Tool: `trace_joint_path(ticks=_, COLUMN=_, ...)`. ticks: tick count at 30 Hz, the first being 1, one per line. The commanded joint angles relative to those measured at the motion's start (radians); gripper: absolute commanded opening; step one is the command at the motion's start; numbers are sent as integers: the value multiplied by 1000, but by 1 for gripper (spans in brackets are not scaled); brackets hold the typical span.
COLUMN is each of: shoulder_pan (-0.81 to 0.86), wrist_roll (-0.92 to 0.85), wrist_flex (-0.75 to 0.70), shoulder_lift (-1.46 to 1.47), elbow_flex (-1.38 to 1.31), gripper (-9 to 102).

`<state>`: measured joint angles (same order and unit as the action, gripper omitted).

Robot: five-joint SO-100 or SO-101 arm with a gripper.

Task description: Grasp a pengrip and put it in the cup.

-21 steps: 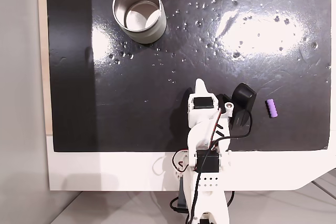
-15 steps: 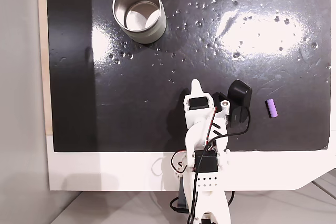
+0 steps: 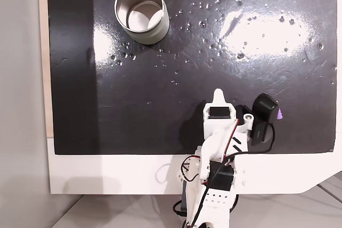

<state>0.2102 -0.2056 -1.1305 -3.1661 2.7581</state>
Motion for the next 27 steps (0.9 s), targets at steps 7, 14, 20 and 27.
trace_joint_path(ticks=7, shoulder_pan=275, wrist_roll=-156, wrist_flex=-230, shoulder_lift=104, elbow_flex=-319, gripper=0)
trace_joint_path(ticks=14, shoulder_pan=511, wrist_roll=-207, wrist_flex=-339, shoulder_lift=497, elbow_flex=-657, gripper=0)
trace_joint_path(ticks=20, shoulder_pan=594, wrist_roll=-133, wrist_flex=-517, shoulder_lift=769, elbow_flex=-965, gripper=0)
trace_joint_path(ticks=27, shoulder_pan=598, wrist_roll=-12, wrist_flex=-664, shoulder_lift=876, elbow_flex=-1115, gripper=0)
